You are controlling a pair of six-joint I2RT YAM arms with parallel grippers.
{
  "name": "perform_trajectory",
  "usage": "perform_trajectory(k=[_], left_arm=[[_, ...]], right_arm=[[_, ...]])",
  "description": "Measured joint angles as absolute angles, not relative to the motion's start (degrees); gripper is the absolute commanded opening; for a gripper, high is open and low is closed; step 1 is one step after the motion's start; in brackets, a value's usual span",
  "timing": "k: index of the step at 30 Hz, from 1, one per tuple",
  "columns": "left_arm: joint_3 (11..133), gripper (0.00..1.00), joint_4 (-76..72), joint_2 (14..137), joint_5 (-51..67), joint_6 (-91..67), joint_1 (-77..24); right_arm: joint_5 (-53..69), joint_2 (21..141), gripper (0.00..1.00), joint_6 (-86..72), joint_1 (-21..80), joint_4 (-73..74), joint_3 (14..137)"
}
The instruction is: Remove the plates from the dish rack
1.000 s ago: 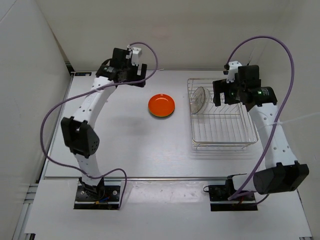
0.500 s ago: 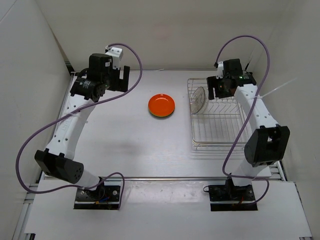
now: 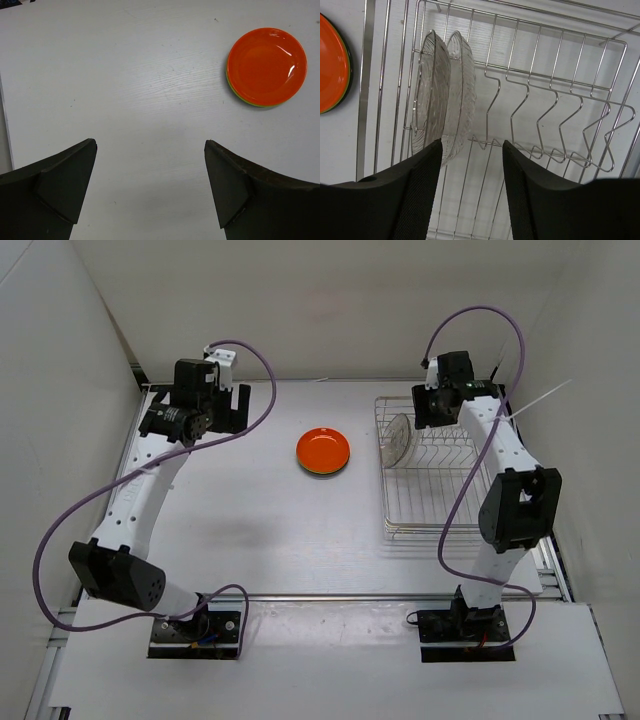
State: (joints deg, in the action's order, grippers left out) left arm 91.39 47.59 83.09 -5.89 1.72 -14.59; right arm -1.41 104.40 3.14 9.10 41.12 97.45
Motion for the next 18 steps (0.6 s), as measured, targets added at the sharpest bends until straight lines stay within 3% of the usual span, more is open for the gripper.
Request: perform_trajectory(k=[18], left_arm=[[91.4, 1.00, 47.6, 82.1, -3.4, 1.5, -13.3]], right_arm=[[-5.5, 107.3, 0.40, 3.2, 12.2, 40.8, 97.5]])
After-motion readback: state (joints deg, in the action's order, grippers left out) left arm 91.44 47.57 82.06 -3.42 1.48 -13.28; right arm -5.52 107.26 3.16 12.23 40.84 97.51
